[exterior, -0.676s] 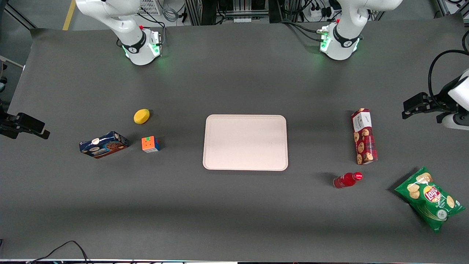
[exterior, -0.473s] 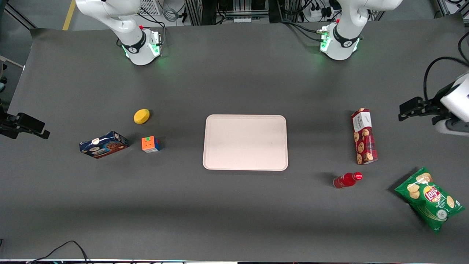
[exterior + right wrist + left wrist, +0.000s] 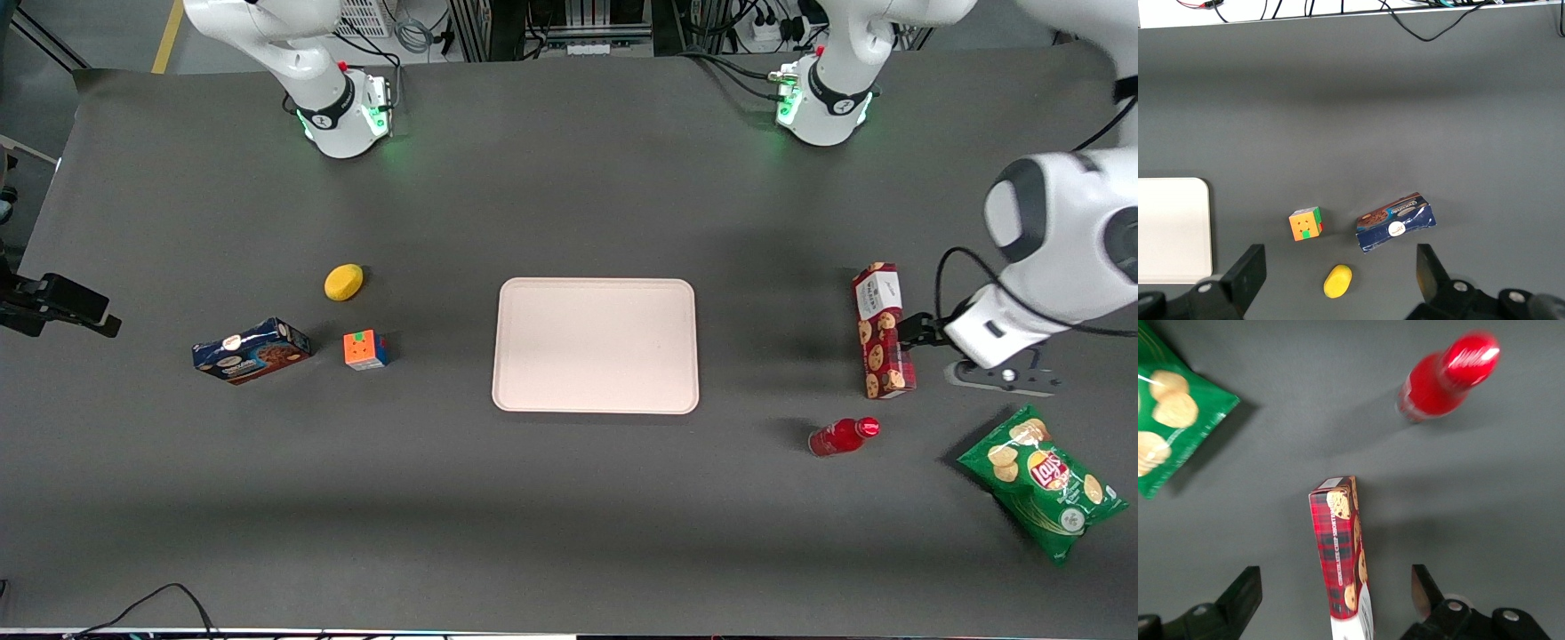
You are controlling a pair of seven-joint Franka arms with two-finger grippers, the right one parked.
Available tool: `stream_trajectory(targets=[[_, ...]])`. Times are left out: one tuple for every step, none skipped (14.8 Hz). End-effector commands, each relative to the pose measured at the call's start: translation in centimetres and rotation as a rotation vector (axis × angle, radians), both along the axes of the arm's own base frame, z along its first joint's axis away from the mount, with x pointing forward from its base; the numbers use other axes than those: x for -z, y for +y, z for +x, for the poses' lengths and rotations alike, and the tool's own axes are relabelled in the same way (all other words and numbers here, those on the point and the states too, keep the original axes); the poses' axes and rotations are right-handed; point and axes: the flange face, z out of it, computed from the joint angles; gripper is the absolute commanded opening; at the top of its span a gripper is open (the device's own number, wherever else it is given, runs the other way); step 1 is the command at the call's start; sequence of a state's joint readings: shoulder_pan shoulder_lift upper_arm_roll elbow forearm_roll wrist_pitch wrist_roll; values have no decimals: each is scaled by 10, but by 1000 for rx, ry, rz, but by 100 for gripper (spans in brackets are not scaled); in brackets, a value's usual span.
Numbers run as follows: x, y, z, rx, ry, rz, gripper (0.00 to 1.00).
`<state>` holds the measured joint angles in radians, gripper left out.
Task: Place red cookie box on tray
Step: 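Move the left gripper down over the red plaid shortbread box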
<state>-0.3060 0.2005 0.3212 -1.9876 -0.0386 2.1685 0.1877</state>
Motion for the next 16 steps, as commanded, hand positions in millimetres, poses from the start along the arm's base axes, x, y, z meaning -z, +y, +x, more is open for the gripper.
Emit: stream_trajectory(targets=[[35, 8, -16, 45, -27, 18, 100], [43, 15, -16, 37, -28, 17, 100], [51, 21, -17, 27, -17, 21, 100], [57, 21, -16, 23, -14, 21, 100], [65, 22, -17, 25, -18, 26, 100], [74, 24, -17, 30, -32, 32, 100], [86, 32, -19, 32, -46, 37, 100], [93, 36, -20, 19, -56, 29, 100], [103, 36, -24, -9, -43, 10, 100], [111, 37, -27, -28, -30, -3, 100], [119, 37, -29, -45, -20, -12, 100], [126, 38, -30, -66, -13, -23, 100], [132, 39, -33, -99, -3, -44, 100], [138, 39, -36, -128, 11, -64, 100], [144, 39, -40, -142, 20, -76, 99], [148, 39, -41, -130, 23, -79, 91]])
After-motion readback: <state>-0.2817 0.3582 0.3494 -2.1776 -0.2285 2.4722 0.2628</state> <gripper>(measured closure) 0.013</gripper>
